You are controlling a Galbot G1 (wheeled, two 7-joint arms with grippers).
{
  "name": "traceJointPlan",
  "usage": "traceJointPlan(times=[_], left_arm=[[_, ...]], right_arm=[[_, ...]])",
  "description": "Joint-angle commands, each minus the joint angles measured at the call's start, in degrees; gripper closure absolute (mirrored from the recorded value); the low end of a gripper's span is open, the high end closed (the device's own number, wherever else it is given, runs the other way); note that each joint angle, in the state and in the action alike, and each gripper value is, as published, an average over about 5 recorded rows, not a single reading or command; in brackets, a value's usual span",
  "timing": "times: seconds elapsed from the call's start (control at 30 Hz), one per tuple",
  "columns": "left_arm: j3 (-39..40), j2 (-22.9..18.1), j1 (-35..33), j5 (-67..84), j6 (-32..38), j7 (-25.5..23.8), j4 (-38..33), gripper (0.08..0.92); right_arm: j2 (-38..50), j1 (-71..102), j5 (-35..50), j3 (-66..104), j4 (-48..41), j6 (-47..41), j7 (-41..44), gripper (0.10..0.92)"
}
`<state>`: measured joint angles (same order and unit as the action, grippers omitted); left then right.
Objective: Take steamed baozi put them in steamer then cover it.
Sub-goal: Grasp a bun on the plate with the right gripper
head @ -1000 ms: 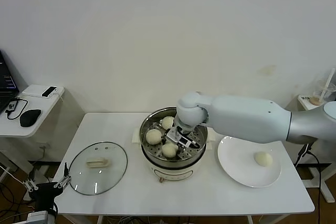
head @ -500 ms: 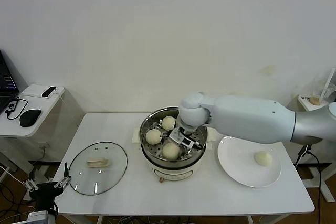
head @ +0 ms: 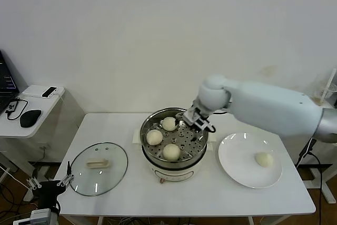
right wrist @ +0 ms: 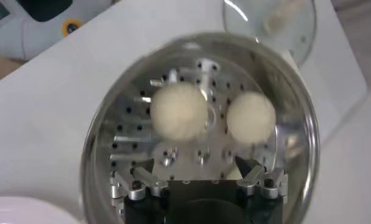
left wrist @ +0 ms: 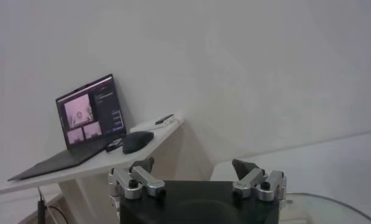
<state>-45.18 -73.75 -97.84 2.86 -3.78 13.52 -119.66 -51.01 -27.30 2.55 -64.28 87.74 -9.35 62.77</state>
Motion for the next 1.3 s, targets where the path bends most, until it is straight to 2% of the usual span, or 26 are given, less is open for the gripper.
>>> traceJointPlan(times=[0.03, 0.3, 0.6, 0.87, 1.3], left_arm=[[0.4, 0.8, 0.3, 0.3, -0.2, -0.1, -0.2, 0.177], [2.0, 2.8, 1.0, 4.1, -1.4, -1.1, 0.3, 0.177], [3.0, 3.8, 1.9, 5.6, -1.8, -2.1, 1.6, 0.177], [2.9, 3.8, 2.2, 5.4, -2.1, -2.3, 1.8, 0.177], [1.8, 3.1, 1.7, 5.3, -2.4, -2.4, 1.3, 0.177]], right_arm=[[11.8, 0.0, 1.5, 5.0, 0.7, -8.3, 3.5, 0.203], [25.2, 5.7, -4.1, 7.4, 2.8, -8.3, 4.4, 0.203], [31.7, 25.6, -11.1, 22.8, 1.0, -5.7, 3.6, 0.203], [29.8, 40.6, -16.0, 37.4, -6.5, -3.4, 3.7, 0.203], [21.1, 44.3, -20.9, 40.4, -15.8, -2.6, 3.9, 0.203]])
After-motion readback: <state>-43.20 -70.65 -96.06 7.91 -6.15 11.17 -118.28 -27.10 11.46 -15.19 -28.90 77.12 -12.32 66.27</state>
